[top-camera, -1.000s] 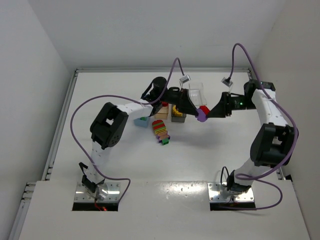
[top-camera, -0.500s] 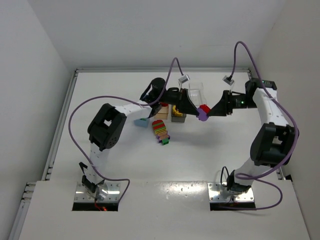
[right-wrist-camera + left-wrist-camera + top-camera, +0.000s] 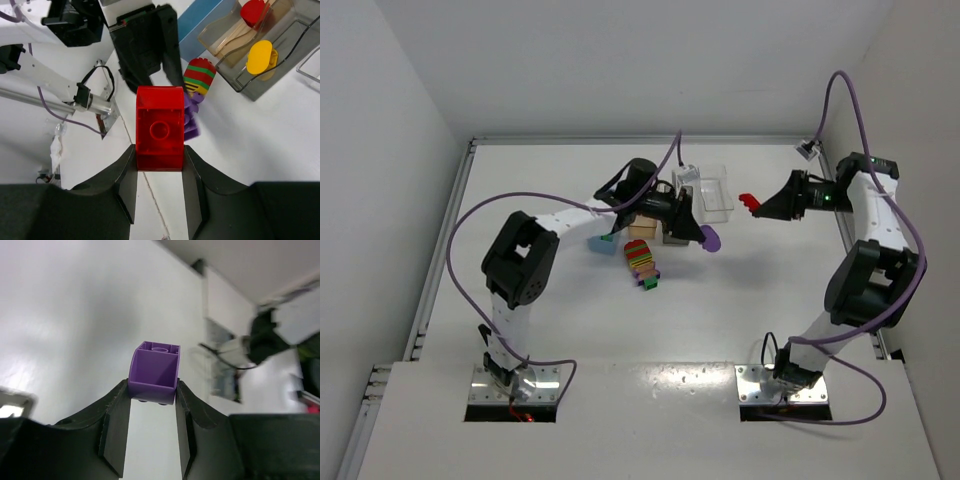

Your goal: Sort the legos into containers by color

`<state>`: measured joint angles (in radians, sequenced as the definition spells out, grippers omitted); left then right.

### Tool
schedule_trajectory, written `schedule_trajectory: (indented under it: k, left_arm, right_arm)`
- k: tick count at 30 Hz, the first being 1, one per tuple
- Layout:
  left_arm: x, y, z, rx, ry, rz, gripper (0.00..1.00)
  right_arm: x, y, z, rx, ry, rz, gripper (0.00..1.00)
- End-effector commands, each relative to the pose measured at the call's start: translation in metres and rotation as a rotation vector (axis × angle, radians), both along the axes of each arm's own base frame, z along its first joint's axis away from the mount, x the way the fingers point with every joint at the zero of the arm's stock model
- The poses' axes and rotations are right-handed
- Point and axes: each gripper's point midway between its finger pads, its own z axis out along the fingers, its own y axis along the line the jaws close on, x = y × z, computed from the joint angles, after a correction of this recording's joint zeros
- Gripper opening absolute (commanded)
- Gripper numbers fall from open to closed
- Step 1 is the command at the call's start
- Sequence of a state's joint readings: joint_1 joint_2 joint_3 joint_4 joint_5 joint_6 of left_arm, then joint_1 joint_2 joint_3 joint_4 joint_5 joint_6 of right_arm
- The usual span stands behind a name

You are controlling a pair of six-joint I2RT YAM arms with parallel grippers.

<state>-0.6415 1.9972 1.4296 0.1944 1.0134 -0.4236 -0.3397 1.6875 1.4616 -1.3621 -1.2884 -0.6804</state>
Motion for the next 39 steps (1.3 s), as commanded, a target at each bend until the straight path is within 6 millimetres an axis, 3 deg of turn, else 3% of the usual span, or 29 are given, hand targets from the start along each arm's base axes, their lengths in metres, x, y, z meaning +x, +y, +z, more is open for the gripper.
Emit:
schedule_trajectory:
  k: [1,2,3,4,5,6,7,8,11,14,20,23,26,27,29,31,36,37,39]
  left_arm:
    - [0.052,0.007,0.033,0.091,-0.282,0.231,0.01]
    - [0.066,0.005,0.033,0.131,-0.322,0.289,0.01]
    - [0.093,0.009,0.016,0.212,-0.345,0.395,0.01]
    - [0.097,0.005,0.006,0.260,-0.338,0.404,0.01]
    - [0.119,0.000,0.027,0.250,-0.381,0.467,0.01]
    - [0.131,-0.004,0.004,0.291,-0.362,0.479,0.01]
    - [0.141,-0.012,0.022,0.263,-0.384,0.487,0.01]
    - [0.148,-0.016,0.021,0.260,-0.391,0.497,0.01]
    - [0.161,-0.037,0.018,0.245,-0.398,0.508,0.01]
    - [0.171,-0.041,-0.008,0.286,-0.379,0.518,0.01]
    - [0.183,-0.042,-0.034,0.326,-0.363,0.552,0.08]
    - [0.184,-0.043,-0.046,0.338,-0.354,0.548,0.20]
    - [0.186,-0.044,-0.054,0.347,-0.360,0.542,0.52]
    - [0.188,-0.045,-0.049,0.338,-0.366,0.545,0.68]
    - [0.186,-0.047,-0.049,0.331,-0.363,0.532,0.78]
    - [0.180,-0.053,-0.031,0.272,-0.362,0.510,0.80]
    - [0.171,-0.054,0.059,0.008,-0.423,0.545,0.82]
    - [0.165,-0.050,0.101,-0.059,-0.455,0.558,0.82]
    - [0.167,-0.038,0.129,-0.099,-0.443,0.613,0.82]
  right_arm:
    - [0.005,-0.005,0.012,-0.008,-0.042,-0.012,0.00]
    - [0.007,-0.007,0.011,-0.018,-0.042,-0.016,0.00]
    - [0.008,-0.008,0.006,-0.032,-0.027,-0.021,0.00]
    - [0.009,-0.012,0.008,-0.046,-0.030,-0.046,0.00]
    - [0.008,-0.013,0.003,-0.063,-0.014,-0.058,0.00]
    - [0.015,-0.019,0.003,-0.088,-0.055,-0.082,0.00]
    - [0.013,-0.018,0.011,-0.088,-0.040,-0.111,0.00]
    - [0.012,-0.019,0.006,-0.103,-0.029,-0.130,0.00]
    - [0.014,-0.022,0.014,-0.103,-0.052,-0.186,0.00]
    - [0.013,-0.024,0.018,-0.098,-0.052,-0.207,0.00]
    - [0.011,-0.025,0.020,-0.089,-0.044,-0.228,0.00]
    - [0.009,-0.025,0.019,-0.097,-0.041,-0.232,0.00]
    - [0.009,-0.025,0.019,-0.097,-0.041,-0.232,0.00]
    - [0.009,-0.026,0.017,-0.105,-0.039,-0.236,0.00]
    - [0.011,-0.026,0.015,-0.125,-0.043,-0.238,0.00]
    - [0.014,-0.021,0.016,-0.136,-0.085,-0.222,0.00]
    - [0.018,-0.013,0.007,-0.167,-0.081,-0.212,0.00]
    - [0.019,-0.003,0.006,-0.178,-0.092,-0.183,0.00]
    - [0.025,0.008,0.003,-0.223,-0.134,-0.158,0.00]
